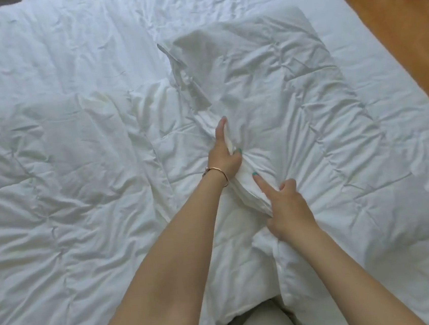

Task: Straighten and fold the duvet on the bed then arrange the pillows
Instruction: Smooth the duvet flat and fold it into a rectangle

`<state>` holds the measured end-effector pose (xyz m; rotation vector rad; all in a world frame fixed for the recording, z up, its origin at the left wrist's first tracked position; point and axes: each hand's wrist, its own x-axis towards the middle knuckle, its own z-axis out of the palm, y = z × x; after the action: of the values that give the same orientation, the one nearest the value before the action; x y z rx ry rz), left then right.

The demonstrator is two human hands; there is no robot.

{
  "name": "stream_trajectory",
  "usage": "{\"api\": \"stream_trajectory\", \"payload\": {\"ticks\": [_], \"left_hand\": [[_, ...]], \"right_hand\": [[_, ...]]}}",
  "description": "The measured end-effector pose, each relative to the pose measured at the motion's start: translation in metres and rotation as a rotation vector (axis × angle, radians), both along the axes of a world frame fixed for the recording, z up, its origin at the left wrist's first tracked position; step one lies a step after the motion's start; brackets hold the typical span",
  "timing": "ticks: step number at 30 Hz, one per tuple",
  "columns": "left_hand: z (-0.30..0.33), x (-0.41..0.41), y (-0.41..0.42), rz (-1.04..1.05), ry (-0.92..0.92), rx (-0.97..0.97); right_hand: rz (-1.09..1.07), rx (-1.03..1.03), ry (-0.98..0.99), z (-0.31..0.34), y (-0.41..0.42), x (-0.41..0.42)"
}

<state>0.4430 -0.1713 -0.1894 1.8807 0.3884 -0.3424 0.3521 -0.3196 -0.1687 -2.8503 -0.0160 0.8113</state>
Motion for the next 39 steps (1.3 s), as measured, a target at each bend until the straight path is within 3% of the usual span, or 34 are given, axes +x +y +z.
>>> {"api": "stream_trajectory", "payload": {"ticks": [3, 7, 12, 14, 16, 18, 20, 21, 22, 24, 26, 30, 32, 35, 39], "left_hand": [[-0.002, -0.019, 0.014, 0.042, -0.098, 0.025], [-0.032, -0.036, 0.029, 0.091, 0.054, 0.063], [-0.03, -0.04, 0.027, 0.065, 0.036, 0.118], [-0.023, -0.041, 0.024, 0.033, 0.128, 0.258], [-0.008, -0.038, 0.014, -0.051, 0.188, 0.637], [0.005, -0.032, -0.006, -0.026, -0.048, 0.914], [0.012, -0.023, -0.036, -0.073, -0.392, 0.884], [0.01, -0.022, -0.051, -0.186, -0.469, 0.858], [0.003, -0.022, -0.064, -0.323, -0.429, 0.836], [-0.026, -0.026, -0.076, -0.512, -0.168, 0.875], [-0.052, -0.03, -0.071, -0.518, -0.033, 0.902], [-0.058, -0.022, -0.073, -0.498, -0.022, 0.894], [-0.058, -0.028, -0.074, -0.49, -0.023, 0.891], [-0.059, -0.032, -0.073, -0.469, -0.029, 0.898], [-0.054, -0.029, -0.075, -0.466, -0.015, 0.887]], "right_hand": [[0.042, 0.113, 0.025, 0.009, -0.003, -0.007], [0.069, 0.225, 0.149, -0.008, 0.013, -0.016], [0.065, 0.277, 0.124, -0.006, 0.001, -0.017], [0.121, 0.274, 0.144, -0.004, -0.002, -0.019], [0.038, 0.421, 0.166, 0.0, -0.007, -0.012], [-0.16, 0.551, -0.088, 0.001, -0.023, 0.006], [-0.192, 0.221, -0.428, -0.009, -0.048, 0.025], [-0.181, 0.007, -0.466, -0.015, -0.058, 0.029], [-0.156, -0.126, -0.415, -0.024, -0.063, 0.029], [-0.07, -0.202, -0.242, -0.04, -0.067, 0.032], [0.021, -0.165, -0.113, -0.037, -0.081, 0.051], [-0.187, -0.048, -0.322, -0.004, -0.139, 0.117], [-0.43, 0.107, -0.186, -0.006, -0.17, 0.145], [-0.766, 0.585, 0.131, -0.01, -0.213, 0.181], [-0.682, 0.657, 0.294, -0.016, -0.231, 0.201]]}}
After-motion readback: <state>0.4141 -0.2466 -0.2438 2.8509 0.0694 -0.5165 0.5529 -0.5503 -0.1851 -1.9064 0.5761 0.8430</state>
